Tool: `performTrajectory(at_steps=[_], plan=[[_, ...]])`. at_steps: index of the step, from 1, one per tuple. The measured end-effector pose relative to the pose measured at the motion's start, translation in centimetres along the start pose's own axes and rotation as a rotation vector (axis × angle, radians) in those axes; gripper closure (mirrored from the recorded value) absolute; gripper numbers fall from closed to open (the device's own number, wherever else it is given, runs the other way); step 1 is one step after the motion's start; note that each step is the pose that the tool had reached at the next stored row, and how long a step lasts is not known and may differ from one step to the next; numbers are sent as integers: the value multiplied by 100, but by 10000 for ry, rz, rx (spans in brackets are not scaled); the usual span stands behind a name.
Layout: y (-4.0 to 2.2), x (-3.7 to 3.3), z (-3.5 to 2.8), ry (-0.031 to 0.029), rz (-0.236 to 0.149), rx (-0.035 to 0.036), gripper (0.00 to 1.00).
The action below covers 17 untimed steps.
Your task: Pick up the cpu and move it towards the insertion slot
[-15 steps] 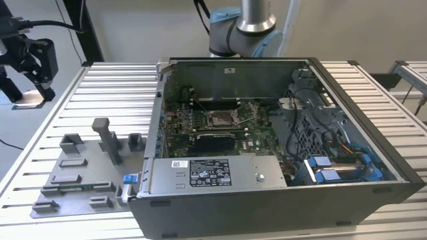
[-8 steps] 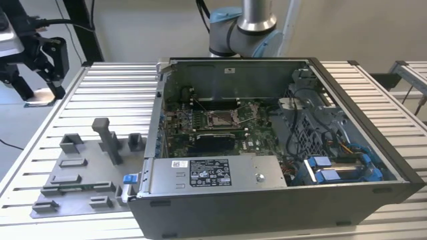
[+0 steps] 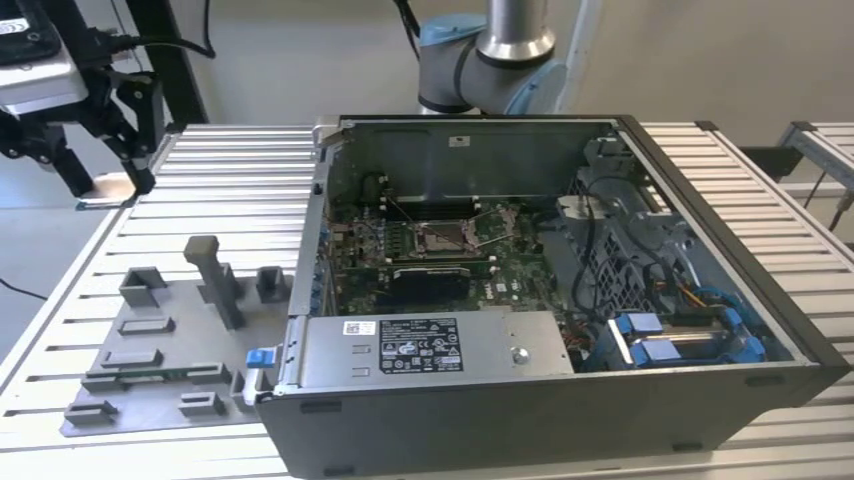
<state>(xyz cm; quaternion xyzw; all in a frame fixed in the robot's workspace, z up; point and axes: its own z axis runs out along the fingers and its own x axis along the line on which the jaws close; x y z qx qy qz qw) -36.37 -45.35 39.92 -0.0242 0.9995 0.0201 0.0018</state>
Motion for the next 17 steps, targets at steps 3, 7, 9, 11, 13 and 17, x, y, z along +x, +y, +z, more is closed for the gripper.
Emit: performTrajectory(at_steps=[3,7,9,11,13,17], plan=[[23,-129,1,1,-14,1,100],[45,-256,3,1,-28,0,100],[55,-307,3,2,-34,0,100],[63,-357,4,2,-40,0,100],[71,-408,5,2,-46,0,100],[87,-513,6,2,-58,0,100]])
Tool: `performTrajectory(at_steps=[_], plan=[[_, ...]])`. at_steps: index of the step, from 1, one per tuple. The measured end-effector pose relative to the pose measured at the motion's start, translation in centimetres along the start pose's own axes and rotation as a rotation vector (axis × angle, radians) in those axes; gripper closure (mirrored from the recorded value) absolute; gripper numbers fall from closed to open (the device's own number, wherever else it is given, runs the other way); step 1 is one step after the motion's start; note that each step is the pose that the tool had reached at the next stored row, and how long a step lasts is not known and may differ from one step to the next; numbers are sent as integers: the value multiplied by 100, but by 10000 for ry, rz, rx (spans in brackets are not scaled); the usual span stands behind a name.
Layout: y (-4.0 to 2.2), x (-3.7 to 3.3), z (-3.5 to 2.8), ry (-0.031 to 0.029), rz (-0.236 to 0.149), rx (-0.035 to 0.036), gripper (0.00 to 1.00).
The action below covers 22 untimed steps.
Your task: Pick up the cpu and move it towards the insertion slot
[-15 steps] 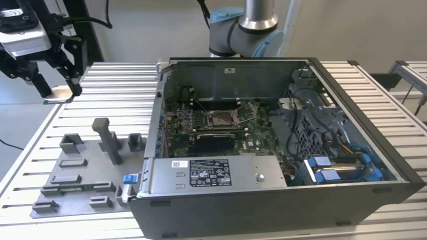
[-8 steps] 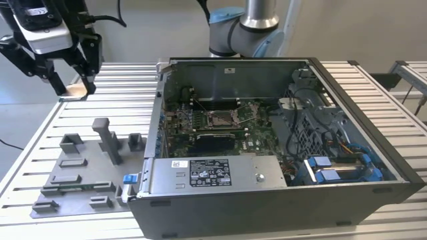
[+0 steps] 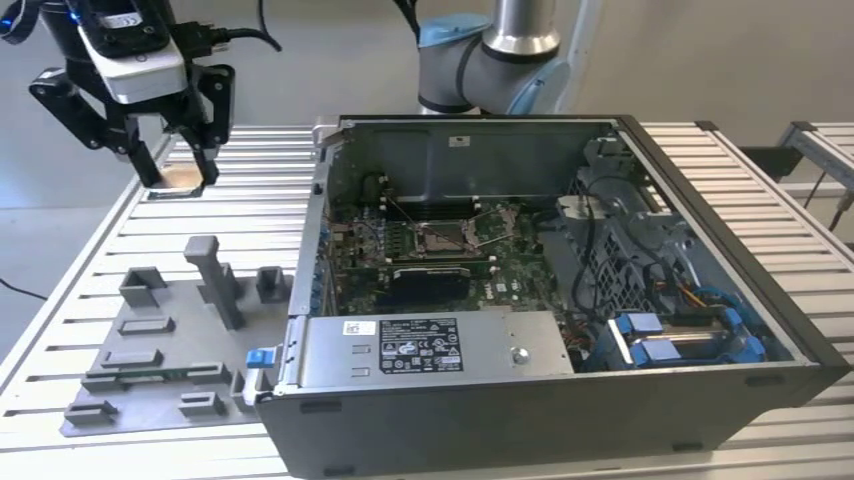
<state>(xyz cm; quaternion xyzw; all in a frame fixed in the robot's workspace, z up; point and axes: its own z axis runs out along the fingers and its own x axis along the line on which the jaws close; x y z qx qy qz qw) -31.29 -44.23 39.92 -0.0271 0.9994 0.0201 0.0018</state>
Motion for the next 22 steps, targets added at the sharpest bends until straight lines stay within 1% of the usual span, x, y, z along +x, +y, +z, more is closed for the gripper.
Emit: performTrajectory(at_steps=[22], plan=[[91,-575,6,3,-61,0,100]])
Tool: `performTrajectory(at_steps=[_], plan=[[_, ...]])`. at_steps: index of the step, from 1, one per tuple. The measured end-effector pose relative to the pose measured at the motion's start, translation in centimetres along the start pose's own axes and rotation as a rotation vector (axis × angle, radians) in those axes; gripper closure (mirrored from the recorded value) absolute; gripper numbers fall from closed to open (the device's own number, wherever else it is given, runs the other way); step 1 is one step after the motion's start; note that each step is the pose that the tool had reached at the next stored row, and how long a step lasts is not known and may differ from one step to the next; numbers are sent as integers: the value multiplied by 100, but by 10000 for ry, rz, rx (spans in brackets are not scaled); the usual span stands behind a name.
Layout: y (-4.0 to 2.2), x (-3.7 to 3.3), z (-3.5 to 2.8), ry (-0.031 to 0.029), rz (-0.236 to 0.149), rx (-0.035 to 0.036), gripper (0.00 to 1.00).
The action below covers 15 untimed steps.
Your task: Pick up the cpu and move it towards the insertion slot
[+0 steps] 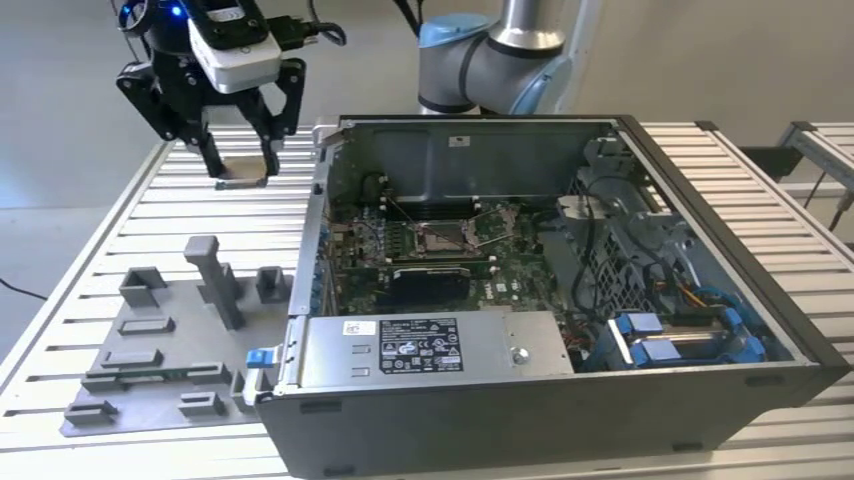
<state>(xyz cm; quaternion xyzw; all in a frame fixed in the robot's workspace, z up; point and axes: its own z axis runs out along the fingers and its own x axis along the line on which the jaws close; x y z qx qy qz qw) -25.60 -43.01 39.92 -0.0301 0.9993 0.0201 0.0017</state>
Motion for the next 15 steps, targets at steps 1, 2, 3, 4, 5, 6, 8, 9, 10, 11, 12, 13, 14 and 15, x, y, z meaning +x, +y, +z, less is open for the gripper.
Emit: performTrajectory(at_steps=[1,2,3,4,5,6,8,9,10,11,12,13,14,15], plan=[[4,-26,0,0,-3,0,100],[8,-52,0,1,-6,1,100],[12,-77,0,2,-9,1,100],[16,-102,1,0,-12,0,100],[20,-130,1,0,-15,0,100],[24,-157,2,0,-17,0,100],[32,-208,2,1,-23,0,100],[37,-234,2,1,-26,0,100],[42,-259,2,2,-29,1,100],[46,-280,3,1,-32,0,100],[50,-304,3,1,-35,0,100],[52,-330,4,1,-39,0,100],[55,-356,4,1,-43,0,100],[56,-388,4,2,-47,0,100]])
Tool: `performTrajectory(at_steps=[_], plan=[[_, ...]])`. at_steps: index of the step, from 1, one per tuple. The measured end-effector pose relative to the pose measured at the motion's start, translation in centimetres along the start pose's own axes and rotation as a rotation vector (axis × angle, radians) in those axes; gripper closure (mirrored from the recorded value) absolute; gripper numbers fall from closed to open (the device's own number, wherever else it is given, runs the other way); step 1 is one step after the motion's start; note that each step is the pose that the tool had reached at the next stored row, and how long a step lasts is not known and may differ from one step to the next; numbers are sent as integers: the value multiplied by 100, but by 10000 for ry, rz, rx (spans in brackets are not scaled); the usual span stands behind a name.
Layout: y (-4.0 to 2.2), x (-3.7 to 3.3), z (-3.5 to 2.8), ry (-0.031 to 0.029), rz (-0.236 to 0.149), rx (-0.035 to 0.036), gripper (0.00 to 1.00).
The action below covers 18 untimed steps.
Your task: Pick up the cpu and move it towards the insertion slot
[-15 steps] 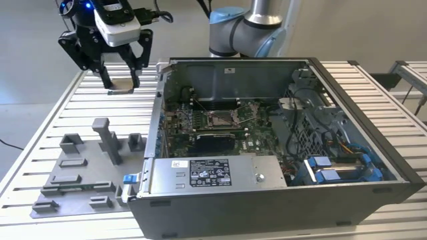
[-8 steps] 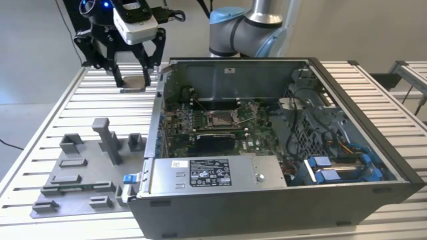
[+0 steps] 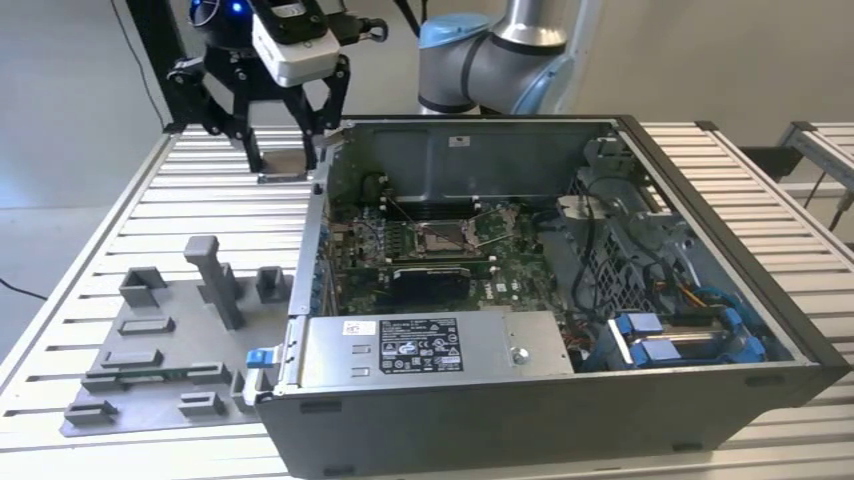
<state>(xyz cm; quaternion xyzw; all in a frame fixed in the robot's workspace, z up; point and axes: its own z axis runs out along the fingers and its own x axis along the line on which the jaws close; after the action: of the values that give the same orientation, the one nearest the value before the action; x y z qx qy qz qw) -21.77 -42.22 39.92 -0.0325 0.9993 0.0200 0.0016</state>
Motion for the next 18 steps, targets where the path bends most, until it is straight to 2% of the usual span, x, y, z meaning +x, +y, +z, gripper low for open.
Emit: performTrajectory(at_steps=[4,18], plan=[[-7,-161,1,-1,-11,-2,100],[-30,-795,7,1,-25,-1,100]])
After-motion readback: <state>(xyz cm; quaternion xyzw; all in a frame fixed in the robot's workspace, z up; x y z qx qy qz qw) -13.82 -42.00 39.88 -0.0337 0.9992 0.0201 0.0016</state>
